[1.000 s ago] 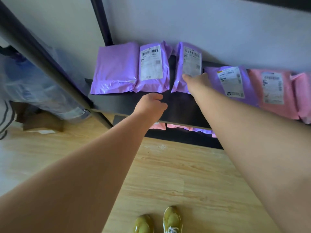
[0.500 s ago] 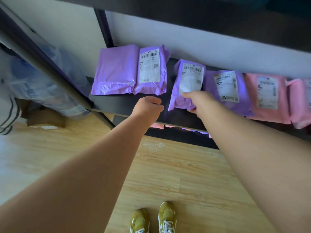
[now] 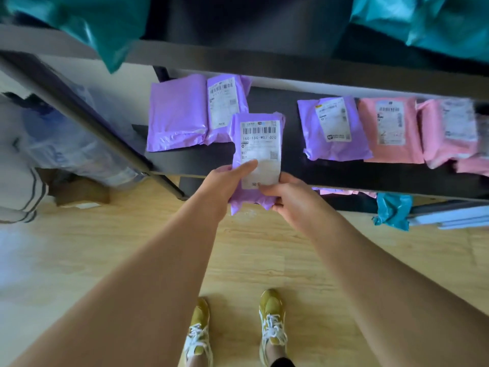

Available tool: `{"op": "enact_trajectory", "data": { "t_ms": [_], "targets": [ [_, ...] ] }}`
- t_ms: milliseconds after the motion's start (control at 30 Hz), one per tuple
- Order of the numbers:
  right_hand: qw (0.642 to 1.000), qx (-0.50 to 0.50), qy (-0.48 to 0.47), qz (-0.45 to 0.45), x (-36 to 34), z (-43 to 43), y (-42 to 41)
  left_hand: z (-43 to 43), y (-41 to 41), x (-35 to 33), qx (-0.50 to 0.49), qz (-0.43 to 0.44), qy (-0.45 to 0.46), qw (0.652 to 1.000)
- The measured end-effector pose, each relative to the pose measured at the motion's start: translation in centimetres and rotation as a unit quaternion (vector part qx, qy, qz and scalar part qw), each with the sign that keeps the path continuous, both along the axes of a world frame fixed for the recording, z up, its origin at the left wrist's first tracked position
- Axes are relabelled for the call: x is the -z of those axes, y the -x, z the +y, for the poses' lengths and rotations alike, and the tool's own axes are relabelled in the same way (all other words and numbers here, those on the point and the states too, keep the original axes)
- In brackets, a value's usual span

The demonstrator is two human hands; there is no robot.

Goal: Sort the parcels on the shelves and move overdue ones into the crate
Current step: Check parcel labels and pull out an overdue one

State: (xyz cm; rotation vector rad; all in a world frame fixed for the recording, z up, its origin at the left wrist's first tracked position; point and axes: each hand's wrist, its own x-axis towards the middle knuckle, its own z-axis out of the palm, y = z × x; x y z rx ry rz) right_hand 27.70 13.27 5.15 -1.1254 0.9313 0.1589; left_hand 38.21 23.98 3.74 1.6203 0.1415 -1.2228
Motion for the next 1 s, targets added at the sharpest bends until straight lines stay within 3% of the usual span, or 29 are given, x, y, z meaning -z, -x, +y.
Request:
{"op": "enact_trajectory", "data": {
  "t_ms": [133,233,333,467,1000],
  "targets": [
    [0.999,-0.044,-0.019,-0.008,-0.5,2.1,1.0,2.9,0.3,0.6,0.008,0.059,0.066,0.996],
    [1.000,-0.020,-0.004,0.008,-0.6,3.1,1.2,4.7,0.4,0.9,-0.060,0.086,0.094,0.990],
    [0.999,0.009,-0.049,0.004,0.0,3.9,1.9,5.5,1.0,1.1,-0.087,0.114,0.102,0.984],
    [0.998,-0.023,-0.062,-0.008,0.7,4.5,2.6,5.4,1.2,1.5,-0.088,0.114,0.117,0.983],
    [0.993,0.025,-0.096,-0.059,1.8,2.8,3.5,4.0,1.8,1.3,-0.062,0.124,0.179,0.974]
  ]
}}
